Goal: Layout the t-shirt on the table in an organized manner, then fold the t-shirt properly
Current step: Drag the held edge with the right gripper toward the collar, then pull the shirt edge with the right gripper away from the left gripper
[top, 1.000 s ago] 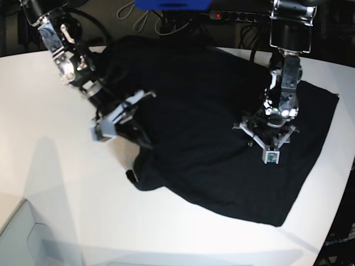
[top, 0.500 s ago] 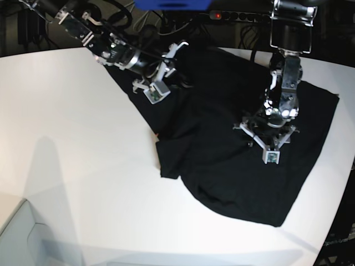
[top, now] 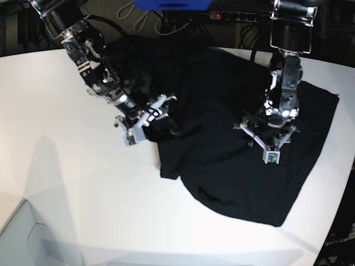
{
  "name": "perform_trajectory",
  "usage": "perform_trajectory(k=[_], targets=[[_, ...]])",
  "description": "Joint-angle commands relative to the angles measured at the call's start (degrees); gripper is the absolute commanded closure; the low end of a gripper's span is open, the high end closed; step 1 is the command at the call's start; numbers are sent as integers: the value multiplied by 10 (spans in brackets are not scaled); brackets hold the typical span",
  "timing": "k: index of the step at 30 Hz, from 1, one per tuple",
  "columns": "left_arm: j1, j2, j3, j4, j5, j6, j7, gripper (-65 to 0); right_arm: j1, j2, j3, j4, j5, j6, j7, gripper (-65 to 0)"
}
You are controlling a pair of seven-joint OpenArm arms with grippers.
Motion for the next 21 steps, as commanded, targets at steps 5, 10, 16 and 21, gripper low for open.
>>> perform_trajectory(k=[5,10,16,21], targets=[[2,-4,0,3,12,4,31,-362,52,-18,5,-81,3,4,14,-427],[2,-4,0,3,12,4,31,-362,77,-18,6,-118,4,4,15,-428],[2,-1,1,3,12,4,31,-362,92,-19,6,-133,5,4,17,-426],[2,-1,1,4,12,4,31,-362,90,-19,6,-111,5,13,16,-426]])
